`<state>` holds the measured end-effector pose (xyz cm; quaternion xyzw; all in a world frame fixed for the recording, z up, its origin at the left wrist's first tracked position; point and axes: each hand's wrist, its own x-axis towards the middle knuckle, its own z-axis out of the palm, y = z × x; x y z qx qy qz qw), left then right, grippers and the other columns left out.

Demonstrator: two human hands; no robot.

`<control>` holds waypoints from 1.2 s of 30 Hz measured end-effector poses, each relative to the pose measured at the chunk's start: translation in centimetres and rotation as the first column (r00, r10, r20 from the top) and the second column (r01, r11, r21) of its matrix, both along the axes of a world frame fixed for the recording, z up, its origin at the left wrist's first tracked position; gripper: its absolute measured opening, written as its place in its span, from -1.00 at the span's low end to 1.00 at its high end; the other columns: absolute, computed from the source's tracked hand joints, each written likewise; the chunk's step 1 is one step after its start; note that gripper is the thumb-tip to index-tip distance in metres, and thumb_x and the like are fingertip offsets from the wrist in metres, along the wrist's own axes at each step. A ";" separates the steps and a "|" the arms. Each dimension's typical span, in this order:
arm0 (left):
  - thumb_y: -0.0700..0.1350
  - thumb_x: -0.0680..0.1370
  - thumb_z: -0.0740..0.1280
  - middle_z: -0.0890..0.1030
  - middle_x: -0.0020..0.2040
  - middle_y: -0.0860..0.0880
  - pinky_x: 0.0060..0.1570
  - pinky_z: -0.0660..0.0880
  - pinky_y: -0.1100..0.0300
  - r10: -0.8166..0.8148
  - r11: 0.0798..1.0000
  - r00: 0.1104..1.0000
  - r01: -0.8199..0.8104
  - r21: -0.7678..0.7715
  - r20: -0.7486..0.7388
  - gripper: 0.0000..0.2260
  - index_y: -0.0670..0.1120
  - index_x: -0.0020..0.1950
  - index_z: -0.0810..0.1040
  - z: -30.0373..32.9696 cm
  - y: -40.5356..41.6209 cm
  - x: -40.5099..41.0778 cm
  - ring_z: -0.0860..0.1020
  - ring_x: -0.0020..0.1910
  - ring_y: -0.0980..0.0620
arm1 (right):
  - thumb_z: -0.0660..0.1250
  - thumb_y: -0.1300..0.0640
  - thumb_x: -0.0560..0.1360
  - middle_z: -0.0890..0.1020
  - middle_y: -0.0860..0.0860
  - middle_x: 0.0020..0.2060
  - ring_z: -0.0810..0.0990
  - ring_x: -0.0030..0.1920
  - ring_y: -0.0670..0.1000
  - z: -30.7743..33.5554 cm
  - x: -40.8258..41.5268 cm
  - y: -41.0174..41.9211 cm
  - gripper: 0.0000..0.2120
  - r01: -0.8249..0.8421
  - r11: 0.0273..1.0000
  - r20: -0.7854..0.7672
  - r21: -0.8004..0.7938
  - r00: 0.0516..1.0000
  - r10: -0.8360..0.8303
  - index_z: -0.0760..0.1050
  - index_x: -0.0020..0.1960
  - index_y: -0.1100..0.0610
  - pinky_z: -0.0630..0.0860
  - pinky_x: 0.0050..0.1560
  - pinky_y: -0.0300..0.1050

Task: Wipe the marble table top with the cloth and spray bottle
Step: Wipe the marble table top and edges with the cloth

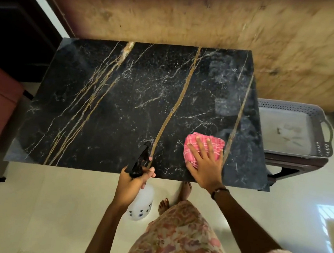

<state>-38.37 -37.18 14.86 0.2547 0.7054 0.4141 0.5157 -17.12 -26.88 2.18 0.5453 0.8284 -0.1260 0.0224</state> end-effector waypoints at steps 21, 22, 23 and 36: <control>-0.21 0.51 0.36 0.66 -0.36 0.03 -0.27 0.48 0.41 -0.033 0.999 0.999 0.033 0.007 -0.009 -0.81 0.08 -0.20 0.61 -0.1 5.5 6.8 0.48 -0.16 -0.12 | 0.05 -0.26 0.52 0.23 0.07 0.51 0.12 0.51 0.23 -0.7 5.9 2.8 -0.40 -0.108 0.994 -0.046 0.032 0.993 0.109 0.20 0.50 -0.07 0.09 0.33 0.54; -0.20 0.51 0.36 0.66 -0.36 0.04 -0.28 0.47 0.44 -0.029 1.000 1.000 0.030 0.007 -0.008 -0.82 0.07 -0.19 0.61 0.0 5.9 7.2 0.48 -0.19 -0.11 | 0.07 -0.26 0.52 0.25 0.06 0.51 0.13 0.51 0.22 -0.9 6.8 1.8 -0.41 -0.172 0.984 -0.044 0.035 0.984 0.174 0.21 0.50 -0.07 0.11 0.34 0.52; -0.20 0.52 0.36 0.67 -0.36 0.04 -0.29 0.47 0.46 -0.028 1.000 1.000 0.028 0.003 -0.003 -0.84 0.06 -0.17 0.60 0.0 6.4 7.6 0.47 -0.24 -0.09 | 0.09 -0.26 0.51 0.28 0.05 0.49 0.16 0.50 0.21 -0.9 8.3 1.3 -0.41 -0.212 0.977 -0.051 0.034 0.976 0.213 0.23 0.49 -0.08 0.13 0.35 0.50; -0.27 0.52 0.34 0.62 -0.44 0.05 -0.30 0.45 0.47 -0.066 0.995 0.997 0.068 0.078 -0.030 -0.87 -0.07 -0.06 0.63 0.1 11.9 11.9 0.47 -0.22 -0.11 | 0.05 -0.26 0.51 0.17 0.04 0.53 0.05 0.53 0.22 -0.6 10.9 12.5 -0.40 -0.016 1.000 -0.077 0.022 0.997 0.018 0.20 0.50 -0.09 -0.03 0.31 0.51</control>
